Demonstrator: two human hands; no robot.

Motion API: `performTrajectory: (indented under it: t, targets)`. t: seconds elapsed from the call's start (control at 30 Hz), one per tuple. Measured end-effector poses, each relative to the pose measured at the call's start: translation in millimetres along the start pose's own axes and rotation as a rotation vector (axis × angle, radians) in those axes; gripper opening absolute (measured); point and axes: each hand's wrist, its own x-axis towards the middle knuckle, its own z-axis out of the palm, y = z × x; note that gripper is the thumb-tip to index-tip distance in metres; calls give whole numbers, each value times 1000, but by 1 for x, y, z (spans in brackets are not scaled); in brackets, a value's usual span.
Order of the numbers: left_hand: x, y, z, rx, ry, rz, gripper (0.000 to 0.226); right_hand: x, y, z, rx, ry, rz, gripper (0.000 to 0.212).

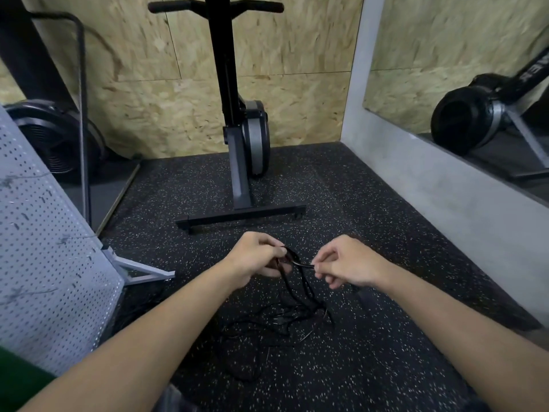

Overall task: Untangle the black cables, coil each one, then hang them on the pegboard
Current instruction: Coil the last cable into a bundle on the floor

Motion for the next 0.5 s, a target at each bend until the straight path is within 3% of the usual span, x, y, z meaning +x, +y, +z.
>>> performTrajectory:
  t: [0.13, 0.23, 0.37, 0.5]
  targets:
    - [-10, 11, 11, -217, -121, -50, 23, 6, -1, 12, -91, 184, -147, 14]
    - [-8, 10, 16, -213, -96, 51, 28, 9, -3, 12, -15, 233, -194, 16]
    - [0, -2, 14, 137, 26, 254, 18, 6, 1, 8, 184, 64, -131, 14]
    - [-3, 0, 20, 411, 108, 388, 18, 11, 5, 15, 77, 127, -120, 29]
